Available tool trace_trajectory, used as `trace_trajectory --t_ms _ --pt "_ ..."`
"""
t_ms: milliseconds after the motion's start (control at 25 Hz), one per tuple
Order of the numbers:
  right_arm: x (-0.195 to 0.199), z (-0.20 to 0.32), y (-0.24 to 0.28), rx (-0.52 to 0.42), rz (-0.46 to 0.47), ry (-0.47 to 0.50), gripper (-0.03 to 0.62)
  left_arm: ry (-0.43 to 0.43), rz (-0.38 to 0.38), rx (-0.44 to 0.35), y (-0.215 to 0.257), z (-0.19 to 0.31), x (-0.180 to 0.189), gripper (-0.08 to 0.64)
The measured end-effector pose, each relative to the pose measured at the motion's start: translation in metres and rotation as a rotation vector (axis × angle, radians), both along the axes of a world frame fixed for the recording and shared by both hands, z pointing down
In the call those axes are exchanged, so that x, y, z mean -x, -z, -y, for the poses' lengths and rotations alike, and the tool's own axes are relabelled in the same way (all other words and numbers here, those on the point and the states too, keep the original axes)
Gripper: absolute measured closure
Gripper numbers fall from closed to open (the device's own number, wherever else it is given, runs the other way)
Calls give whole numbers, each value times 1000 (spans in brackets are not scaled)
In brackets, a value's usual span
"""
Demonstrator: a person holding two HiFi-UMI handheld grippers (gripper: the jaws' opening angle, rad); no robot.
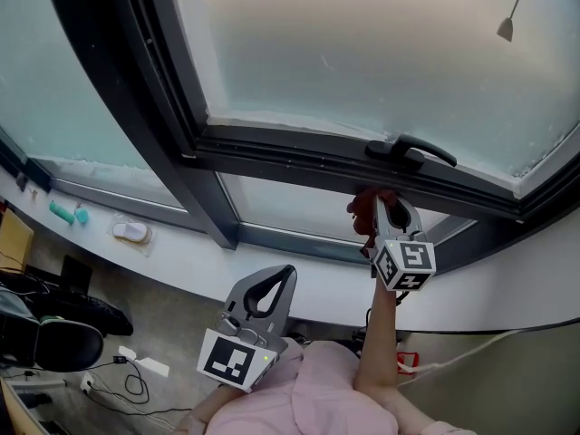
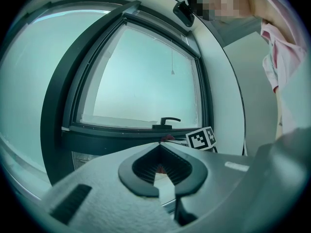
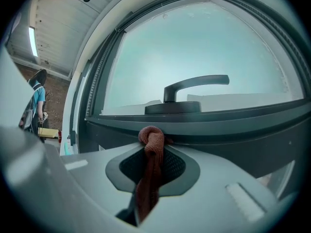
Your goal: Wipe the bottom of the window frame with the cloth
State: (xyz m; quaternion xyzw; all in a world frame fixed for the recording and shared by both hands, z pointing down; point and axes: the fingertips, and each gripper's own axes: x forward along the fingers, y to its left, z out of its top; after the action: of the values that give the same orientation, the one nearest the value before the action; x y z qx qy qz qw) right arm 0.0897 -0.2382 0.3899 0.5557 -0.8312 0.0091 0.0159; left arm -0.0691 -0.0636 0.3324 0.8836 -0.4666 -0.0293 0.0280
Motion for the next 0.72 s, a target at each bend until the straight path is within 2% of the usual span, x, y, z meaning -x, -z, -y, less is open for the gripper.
trace_trajectory --t_ms 160,560,720 --pt "-12 -1 -1 0 18 -25 541 -11 6 -2 0 -1 -6 560" --pt "-13 0 -1 -3 21 -24 541 6 14 -14 3 -4 -6 560" --pt "-23 -3 -2 10 22 -56 541 15 16 -10 3 -6 -2 560"
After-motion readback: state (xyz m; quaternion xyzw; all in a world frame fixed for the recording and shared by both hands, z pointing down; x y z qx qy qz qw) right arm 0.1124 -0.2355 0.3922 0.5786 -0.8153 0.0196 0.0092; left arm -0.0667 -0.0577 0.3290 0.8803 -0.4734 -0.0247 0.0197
